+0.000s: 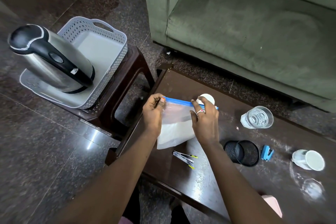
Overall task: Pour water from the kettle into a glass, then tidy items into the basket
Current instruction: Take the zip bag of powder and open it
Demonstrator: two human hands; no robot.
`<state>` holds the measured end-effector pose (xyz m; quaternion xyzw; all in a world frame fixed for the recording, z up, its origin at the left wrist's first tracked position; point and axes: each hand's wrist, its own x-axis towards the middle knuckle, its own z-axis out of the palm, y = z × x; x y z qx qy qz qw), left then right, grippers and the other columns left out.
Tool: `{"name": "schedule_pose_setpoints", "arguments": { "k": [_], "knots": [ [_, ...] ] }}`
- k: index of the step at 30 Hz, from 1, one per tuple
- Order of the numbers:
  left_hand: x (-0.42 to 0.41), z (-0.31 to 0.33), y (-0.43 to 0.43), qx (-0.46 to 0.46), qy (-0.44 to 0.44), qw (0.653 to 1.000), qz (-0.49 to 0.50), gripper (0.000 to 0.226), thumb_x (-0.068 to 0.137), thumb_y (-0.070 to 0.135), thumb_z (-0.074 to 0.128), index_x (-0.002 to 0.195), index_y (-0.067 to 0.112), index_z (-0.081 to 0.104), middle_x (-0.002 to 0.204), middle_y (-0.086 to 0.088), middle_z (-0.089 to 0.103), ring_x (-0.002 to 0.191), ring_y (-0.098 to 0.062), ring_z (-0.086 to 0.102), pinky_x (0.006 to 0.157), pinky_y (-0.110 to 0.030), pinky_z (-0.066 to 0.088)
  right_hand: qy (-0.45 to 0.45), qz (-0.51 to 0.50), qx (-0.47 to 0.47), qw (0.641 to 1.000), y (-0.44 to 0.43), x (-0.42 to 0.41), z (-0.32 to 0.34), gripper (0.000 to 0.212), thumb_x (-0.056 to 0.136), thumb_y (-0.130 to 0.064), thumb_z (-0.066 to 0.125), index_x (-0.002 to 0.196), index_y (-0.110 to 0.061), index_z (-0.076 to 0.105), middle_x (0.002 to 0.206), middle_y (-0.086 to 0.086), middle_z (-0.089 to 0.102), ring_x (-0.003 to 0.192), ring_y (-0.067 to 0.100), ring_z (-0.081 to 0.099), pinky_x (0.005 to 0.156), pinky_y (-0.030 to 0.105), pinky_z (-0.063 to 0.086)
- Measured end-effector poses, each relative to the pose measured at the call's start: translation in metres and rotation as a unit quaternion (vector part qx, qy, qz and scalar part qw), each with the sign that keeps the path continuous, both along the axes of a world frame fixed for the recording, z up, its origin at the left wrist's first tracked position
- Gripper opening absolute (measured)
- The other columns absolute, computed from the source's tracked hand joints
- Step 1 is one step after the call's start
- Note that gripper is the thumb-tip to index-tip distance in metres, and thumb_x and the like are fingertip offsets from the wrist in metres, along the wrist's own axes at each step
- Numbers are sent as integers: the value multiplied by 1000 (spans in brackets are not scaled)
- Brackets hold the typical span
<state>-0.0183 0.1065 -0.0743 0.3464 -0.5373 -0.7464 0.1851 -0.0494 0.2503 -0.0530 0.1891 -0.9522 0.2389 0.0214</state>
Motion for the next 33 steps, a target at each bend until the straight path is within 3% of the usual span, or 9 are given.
{"name": "schedule_pose_setpoints", "arguments": {
  "k": [6, 10, 11, 16, 19, 24, 28, 31, 33],
  "knots": [
    [3, -6, -3, 43, 0, 999, 30, 32, 90, -7, 48, 78, 20, 59, 73, 5, 57, 65, 1, 52, 69, -15, 43, -21, 6, -57, 998, -2, 13, -5, 34, 86, 5, 60, 119, 0, 62, 129, 22, 56, 115, 37, 58, 89, 42, 51],
    [5, -9, -3, 74, -1, 997, 33, 31, 91, -8, 47, 77, 18, 59, 59, 16, 63, 59, 4, 53, 66, -11, 44, -95, -15, -61, 994, -1, 11, -7, 32, 91, -3, 56, 122, 2, 58, 135, 17, 46, 114, 29, 51, 96, 0, 22],
    [6, -8, -3, 81, 2, 996, 33, 31, 91, -8, 46, 77, 17, 58, 58, 16, 63, 57, 5, 54, 64, -10, 45, -94, -10, -46, 994, -2, 9, -9, 30, 89, -1, 58, 118, 5, 59, 132, 20, 46, 115, 31, 49, 96, -1, 17],
    [11, -2, -4, 95, 6, 995, 26, 28, 92, -7, 46, 77, 14, 57, 68, 5, 59, 60, 3, 55, 64, -11, 48, -78, 5, -2, 997, -7, 0, -6, 6, 81, 7, 61, 86, 7, 65, 91, 19, 58, 87, 37, 54, 76, 40, 44],
    [17, 2, -11, 90, -27, 996, 4, 27, 93, -1, 46, 75, 17, 56, 71, 2, 58, 64, -4, 55, 66, -25, 46, -58, 63, 65, 994, -4, -5, -3, 23, 73, 11, 60, 89, -4, 68, 92, 15, 63, 91, 36, 58, 82, 42, 40],
    [6, 31, -37, 8, -145, 981, -129, 14, 88, 24, 52, 76, 27, 59, 85, 3, 68, 79, -10, 62, 64, -26, 48, -65, 115, 69, 989, -4, -13, 11, 39, 69, 14, 52, 93, -12, 65, 99, 6, 64, 105, 27, 57, 94, 39, 25],
    [-28, 61, -54, -184, -224, 878, -380, 26, 71, 40, 74, 89, 22, 72, 97, 3, 71, 96, -12, 62, 87, -26, 44, -49, 178, 104, 977, -12, -22, 29, 43, 65, 15, 45, 90, -16, 62, 86, 3, 63, 101, 24, 57, 96, 36, 15],
    [-50, 80, -56, -330, -288, 759, -482, 30, 72, 30, 75, 98, 17, 69, 91, 4, 64, 91, -12, 57, 77, -21, 38, -33, 214, 100, 971, -19, -30, 44, 48, 64, 16, 42, 92, -18, 62, 82, 3, 62, 97, 24, 57, 99, 36, 12],
    [-58, 87, -53, -368, -300, 716, -512, 29, 74, 26, 73, 100, 16, 69, 90, 1, 62, 87, -15, 54, 73, -22, 36, -26, 234, 96, 967, -23, -36, 55, 51, 65, 16, 41, 93, -20, 61, 77, 0, 56, 93, 24, 56, 104, 39, 13]
  ]
}}
